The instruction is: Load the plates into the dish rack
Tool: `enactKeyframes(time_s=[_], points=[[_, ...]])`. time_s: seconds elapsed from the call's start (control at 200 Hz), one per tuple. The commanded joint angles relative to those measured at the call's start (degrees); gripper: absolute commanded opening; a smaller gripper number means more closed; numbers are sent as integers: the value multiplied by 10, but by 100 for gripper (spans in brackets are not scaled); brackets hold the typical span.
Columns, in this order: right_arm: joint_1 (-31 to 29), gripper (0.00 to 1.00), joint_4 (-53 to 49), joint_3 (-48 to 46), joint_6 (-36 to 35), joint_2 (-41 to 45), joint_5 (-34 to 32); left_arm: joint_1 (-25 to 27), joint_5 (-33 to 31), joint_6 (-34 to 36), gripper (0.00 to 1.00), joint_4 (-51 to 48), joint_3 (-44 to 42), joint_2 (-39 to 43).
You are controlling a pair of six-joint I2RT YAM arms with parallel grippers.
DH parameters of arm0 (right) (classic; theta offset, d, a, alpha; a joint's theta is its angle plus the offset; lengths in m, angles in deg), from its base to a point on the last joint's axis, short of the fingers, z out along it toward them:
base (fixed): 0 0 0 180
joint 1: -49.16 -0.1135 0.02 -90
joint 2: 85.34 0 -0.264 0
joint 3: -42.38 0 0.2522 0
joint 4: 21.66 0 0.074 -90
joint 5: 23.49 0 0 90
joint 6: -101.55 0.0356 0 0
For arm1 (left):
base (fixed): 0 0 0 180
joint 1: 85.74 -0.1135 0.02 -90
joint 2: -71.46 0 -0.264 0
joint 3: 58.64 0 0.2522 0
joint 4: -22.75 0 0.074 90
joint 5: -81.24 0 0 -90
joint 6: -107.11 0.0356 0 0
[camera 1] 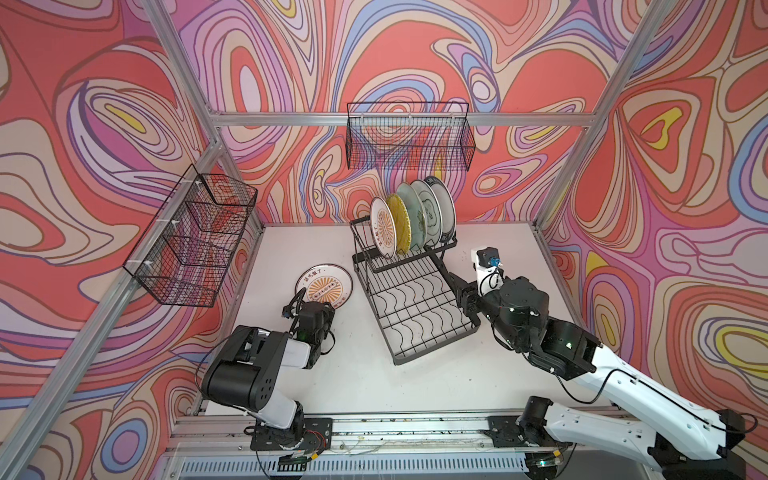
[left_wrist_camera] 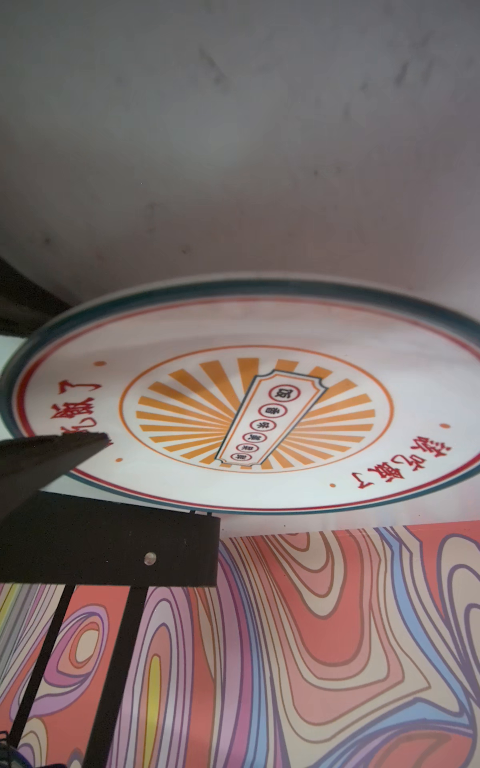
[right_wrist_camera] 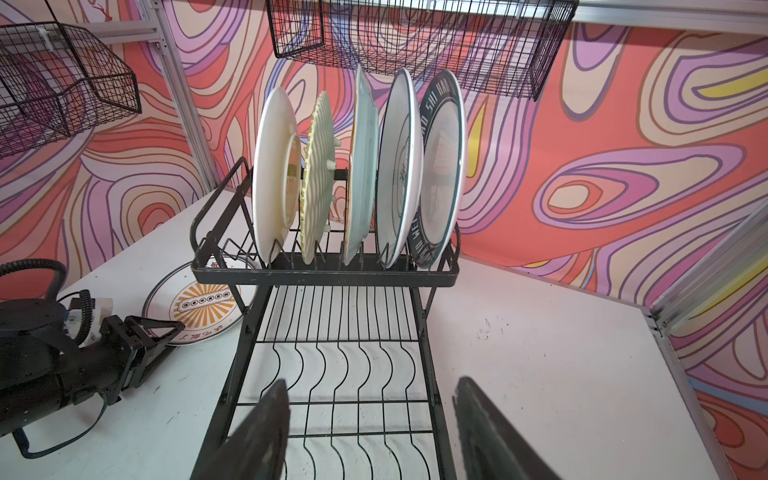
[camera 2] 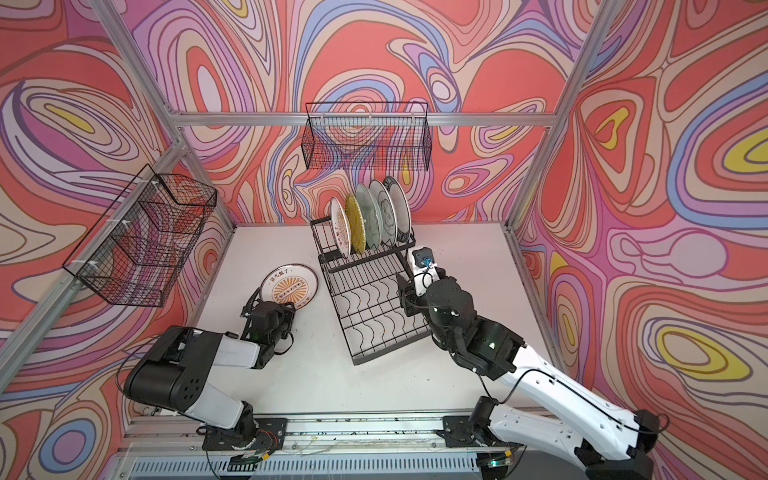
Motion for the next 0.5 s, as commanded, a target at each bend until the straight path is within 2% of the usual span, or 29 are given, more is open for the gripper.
enactKeyframes(time_s=[0.0,0.496], points=[[3,65,-5,3,5,6,-7,-3,-4,-26,28,-66,-29,-36],[4,65,-8,4,5,10,-7,-3,-10,-67,0,56,-65,-95]])
